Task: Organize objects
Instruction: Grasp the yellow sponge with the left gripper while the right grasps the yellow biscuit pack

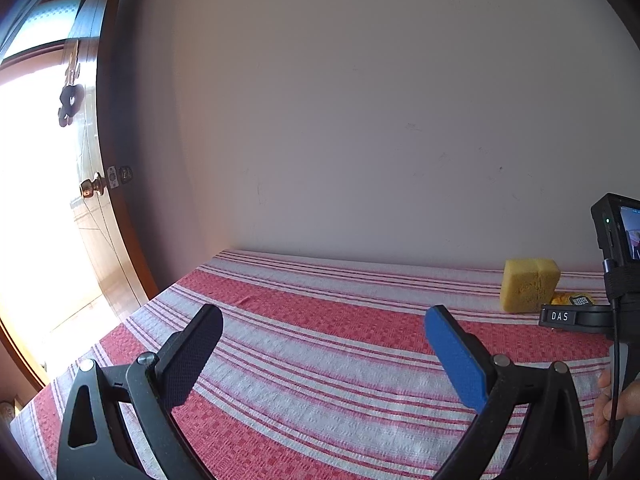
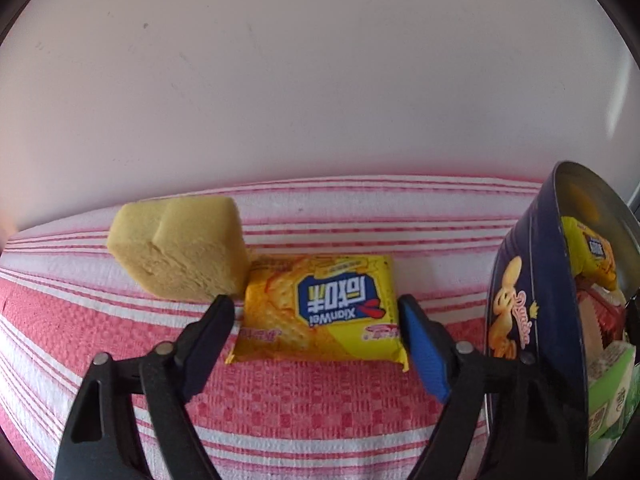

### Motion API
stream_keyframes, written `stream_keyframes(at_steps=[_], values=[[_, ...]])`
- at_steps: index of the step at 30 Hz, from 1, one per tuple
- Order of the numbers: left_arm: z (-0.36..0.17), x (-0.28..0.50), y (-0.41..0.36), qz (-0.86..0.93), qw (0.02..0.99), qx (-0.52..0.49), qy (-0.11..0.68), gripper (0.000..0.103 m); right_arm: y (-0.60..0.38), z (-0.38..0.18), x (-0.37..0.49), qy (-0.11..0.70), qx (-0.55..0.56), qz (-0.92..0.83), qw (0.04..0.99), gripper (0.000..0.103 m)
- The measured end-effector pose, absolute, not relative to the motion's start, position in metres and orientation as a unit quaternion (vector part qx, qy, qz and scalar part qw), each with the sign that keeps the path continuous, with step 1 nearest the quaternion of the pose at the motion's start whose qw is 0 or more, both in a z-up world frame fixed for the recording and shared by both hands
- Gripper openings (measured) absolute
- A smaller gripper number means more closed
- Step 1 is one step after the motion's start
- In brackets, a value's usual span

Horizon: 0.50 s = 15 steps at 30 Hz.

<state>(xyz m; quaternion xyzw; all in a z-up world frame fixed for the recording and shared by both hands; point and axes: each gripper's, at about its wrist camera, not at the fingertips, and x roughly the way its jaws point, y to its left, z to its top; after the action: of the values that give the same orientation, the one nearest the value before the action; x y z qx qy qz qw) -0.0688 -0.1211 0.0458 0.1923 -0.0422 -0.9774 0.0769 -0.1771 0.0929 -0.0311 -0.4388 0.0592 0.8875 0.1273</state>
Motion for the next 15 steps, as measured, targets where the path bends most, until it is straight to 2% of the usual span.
stream_keyframes(at_steps=[5, 11, 15], values=[[0.044, -0.071, -0.12, -0.977, 0.061, 0.201, -0.037, 0.102, 0.092, -0.023, -0.155, 0.074, -0.41, 0.905, 0.092, 0.073], [0.043, -0.072, -0.102, -0.977, -0.012, 0.214, -0.013, 0.102, 0.081, 0.011, -0.081, 0.024, -0.285, 0.956, 0.066, 0.073], [0.043, -0.08, -0.07, -0.974, -0.049, 0.217, -0.028, 0.102, 0.087, 0.032, -0.039, 0.019, -0.224, 0.973, 0.042, 0.073]])
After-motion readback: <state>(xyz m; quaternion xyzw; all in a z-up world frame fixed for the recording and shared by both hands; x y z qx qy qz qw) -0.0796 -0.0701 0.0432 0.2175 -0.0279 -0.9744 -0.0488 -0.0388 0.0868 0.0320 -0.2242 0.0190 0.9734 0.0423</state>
